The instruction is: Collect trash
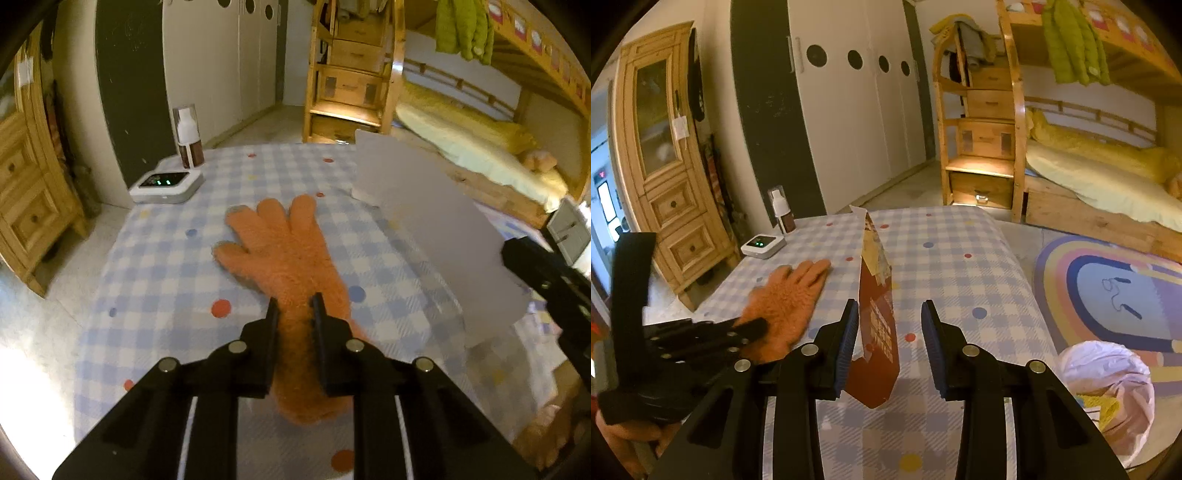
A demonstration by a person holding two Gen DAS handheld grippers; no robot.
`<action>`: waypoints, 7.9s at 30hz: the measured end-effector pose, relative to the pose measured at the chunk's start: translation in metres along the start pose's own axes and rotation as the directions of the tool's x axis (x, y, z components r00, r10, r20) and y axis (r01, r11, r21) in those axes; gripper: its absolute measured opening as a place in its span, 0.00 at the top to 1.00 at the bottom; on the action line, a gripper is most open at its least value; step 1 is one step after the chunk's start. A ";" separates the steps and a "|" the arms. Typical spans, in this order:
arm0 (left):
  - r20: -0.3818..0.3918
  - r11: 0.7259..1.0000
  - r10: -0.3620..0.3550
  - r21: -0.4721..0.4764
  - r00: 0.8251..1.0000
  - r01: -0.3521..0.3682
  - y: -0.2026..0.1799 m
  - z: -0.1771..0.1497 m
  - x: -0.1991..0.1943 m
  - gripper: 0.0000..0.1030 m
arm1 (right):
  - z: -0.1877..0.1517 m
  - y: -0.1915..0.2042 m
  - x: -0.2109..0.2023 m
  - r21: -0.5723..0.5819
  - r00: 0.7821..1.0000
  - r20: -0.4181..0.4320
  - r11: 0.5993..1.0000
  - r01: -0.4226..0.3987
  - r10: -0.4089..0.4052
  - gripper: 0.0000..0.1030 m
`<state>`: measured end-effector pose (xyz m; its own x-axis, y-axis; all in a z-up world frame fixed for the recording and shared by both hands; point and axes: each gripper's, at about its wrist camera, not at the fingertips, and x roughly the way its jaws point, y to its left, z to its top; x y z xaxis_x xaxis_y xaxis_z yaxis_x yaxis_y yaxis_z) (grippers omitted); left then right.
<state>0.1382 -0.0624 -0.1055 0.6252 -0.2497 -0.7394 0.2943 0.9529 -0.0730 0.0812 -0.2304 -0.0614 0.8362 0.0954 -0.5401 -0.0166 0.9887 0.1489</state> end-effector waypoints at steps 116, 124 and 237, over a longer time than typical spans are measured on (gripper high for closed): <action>0.078 0.992 0.050 0.113 0.996 -0.058 -0.057 -0.022 -0.147 0.07 | -0.001 -0.024 -0.167 0.100 0.996 -0.083 0.994 0.033 -0.025 0.10; 0.066 0.970 0.224 0.080 0.972 -0.229 -0.016 -0.040 -0.185 0.07 | 0.012 0.020 -0.185 0.014 0.999 -0.047 1.000 0.006 -0.005 0.07; 0.051 0.988 0.147 0.037 0.988 -0.149 -0.005 -0.028 -0.157 0.07 | -0.020 -0.056 -0.155 0.100 0.981 -0.098 0.979 0.176 -0.167 0.07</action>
<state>0.0182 -0.0227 -0.0077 0.6973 -0.1157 -0.7074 0.2244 0.9725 0.0622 -0.0589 -0.2988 -0.0024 0.7693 -0.0599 -0.6361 0.1863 0.9734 0.1337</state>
